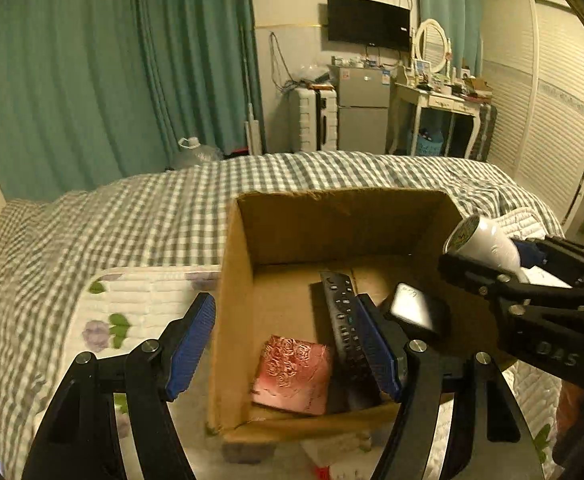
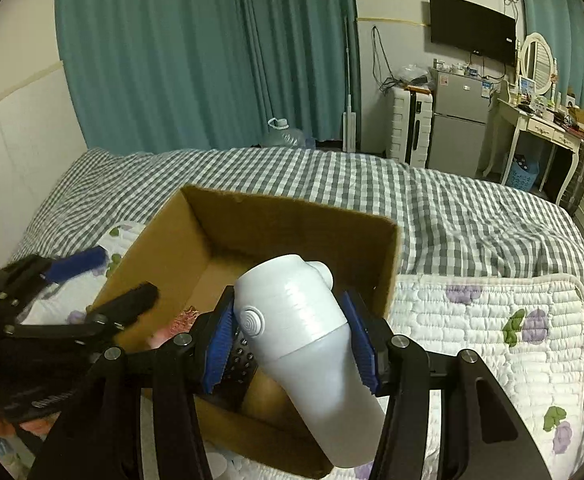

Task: Organize rigid objects
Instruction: 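Lower the phone case and hair dryer into the box while both tools open, then grasp the red-capped white bottle with the right tool while the left tool grasps the white charger cube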

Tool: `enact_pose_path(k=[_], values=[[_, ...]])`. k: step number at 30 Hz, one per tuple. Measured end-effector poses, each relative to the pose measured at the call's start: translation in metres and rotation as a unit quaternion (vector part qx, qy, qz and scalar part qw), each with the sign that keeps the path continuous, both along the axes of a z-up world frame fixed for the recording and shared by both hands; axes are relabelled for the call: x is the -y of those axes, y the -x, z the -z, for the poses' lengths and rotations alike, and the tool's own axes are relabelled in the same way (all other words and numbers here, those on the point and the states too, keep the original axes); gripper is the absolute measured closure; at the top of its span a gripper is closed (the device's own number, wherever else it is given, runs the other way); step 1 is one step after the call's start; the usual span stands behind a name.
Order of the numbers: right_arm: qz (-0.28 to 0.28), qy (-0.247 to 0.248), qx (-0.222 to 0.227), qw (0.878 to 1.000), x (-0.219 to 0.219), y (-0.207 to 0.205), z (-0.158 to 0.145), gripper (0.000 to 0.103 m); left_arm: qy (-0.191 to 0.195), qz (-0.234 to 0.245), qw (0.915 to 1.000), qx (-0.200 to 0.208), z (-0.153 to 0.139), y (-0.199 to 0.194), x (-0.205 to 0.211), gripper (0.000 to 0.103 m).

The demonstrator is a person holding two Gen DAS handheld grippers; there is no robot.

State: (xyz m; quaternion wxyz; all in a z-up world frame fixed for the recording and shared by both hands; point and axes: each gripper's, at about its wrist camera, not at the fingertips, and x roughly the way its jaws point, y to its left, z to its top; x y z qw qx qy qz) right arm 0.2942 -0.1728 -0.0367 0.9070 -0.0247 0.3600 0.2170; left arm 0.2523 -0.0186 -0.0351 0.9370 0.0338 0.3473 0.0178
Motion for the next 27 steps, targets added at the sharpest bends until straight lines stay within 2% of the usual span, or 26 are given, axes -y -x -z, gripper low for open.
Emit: enact_pose_path(k=[1,3,4,5,12,18,22,27], values=[[0.001,0.001,-0.003,1.0,-0.002,0.0,0.002,0.051,-0.001,-0.001,1.0,0.002,-0.003,0.004,-0.001,0.03],[0.001,0.002,-0.005,1.0,-0.004,-0.001,0.004,0.036,0.003,-0.004,1.0,0.006,-0.008,0.01,-0.004,0.03],[0.007,0.003,-0.002,1.0,-0.004,0.002,0.004,0.019,0.005,-0.007,0.9999,0.008,-0.011,0.015,-0.007,0.03],[0.011,0.001,0.003,1.0,-0.002,0.005,0.002,0.017,0.008,-0.009,0.9999,0.01,-0.012,0.018,-0.009,0.03],[0.018,-0.004,0.034,0.999,0.017,0.048,-0.021,0.017,0.023,-0.029,0.9993,0.005,-0.016,0.055,-0.028,0.03],[-0.019,0.014,0.054,0.998,0.016,0.1,-0.031,0.017,0.027,-0.044,0.9987,-0.002,-0.009,0.093,-0.041,0.03],[-0.069,0.039,0.05,0.996,-0.003,0.126,-0.008,0.017,0.03,-0.05,0.9982,-0.017,0.011,0.114,-0.045,0.029],[-0.096,0.089,0.029,0.991,-0.036,0.125,0.051,0.017,0.016,-0.062,0.997,-0.043,0.05,0.129,-0.047,0.029]])
